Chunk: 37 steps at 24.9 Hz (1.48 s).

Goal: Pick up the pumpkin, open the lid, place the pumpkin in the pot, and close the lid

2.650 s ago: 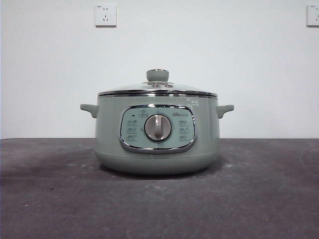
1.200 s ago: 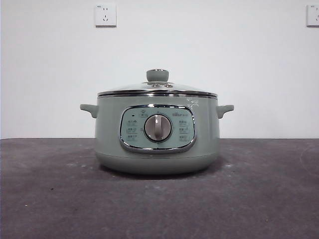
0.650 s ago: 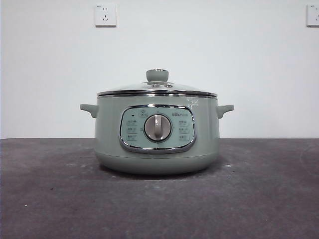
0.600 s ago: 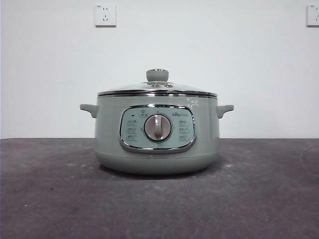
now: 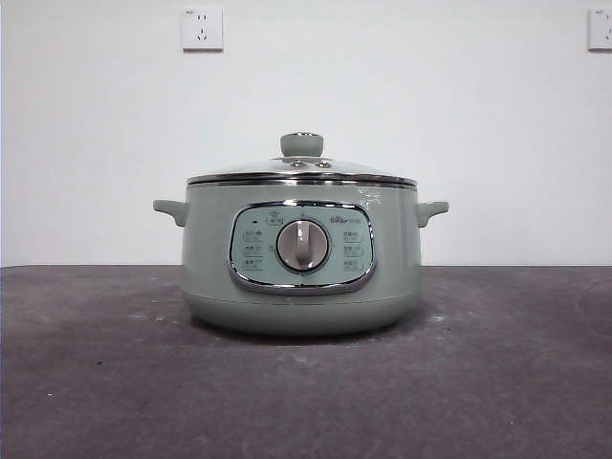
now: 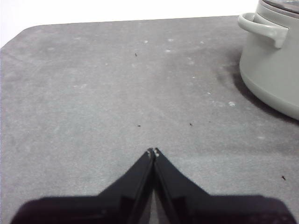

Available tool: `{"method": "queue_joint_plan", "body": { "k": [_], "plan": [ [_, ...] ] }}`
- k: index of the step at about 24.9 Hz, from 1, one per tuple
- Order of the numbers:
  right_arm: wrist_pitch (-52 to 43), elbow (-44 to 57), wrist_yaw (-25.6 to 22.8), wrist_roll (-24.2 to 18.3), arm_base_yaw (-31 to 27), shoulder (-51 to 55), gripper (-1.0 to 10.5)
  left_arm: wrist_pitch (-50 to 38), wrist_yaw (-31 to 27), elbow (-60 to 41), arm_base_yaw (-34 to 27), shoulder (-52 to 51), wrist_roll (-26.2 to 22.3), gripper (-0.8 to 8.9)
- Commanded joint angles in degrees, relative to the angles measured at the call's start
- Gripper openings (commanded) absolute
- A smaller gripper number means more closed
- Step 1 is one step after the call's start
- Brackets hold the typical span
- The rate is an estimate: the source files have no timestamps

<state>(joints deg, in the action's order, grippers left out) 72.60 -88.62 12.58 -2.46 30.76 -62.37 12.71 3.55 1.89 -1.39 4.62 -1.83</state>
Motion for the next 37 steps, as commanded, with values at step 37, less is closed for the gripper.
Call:
{"method": "queue_joint_plan", "body": {
  "k": [37],
  "plan": [
    [-67.10, 80.30, 1.97, -2.05, -27.80, 56.98, 0.0, 0.39, -0.17, -0.74, -0.22, -0.15, 0.55, -0.03]
  ]
}}
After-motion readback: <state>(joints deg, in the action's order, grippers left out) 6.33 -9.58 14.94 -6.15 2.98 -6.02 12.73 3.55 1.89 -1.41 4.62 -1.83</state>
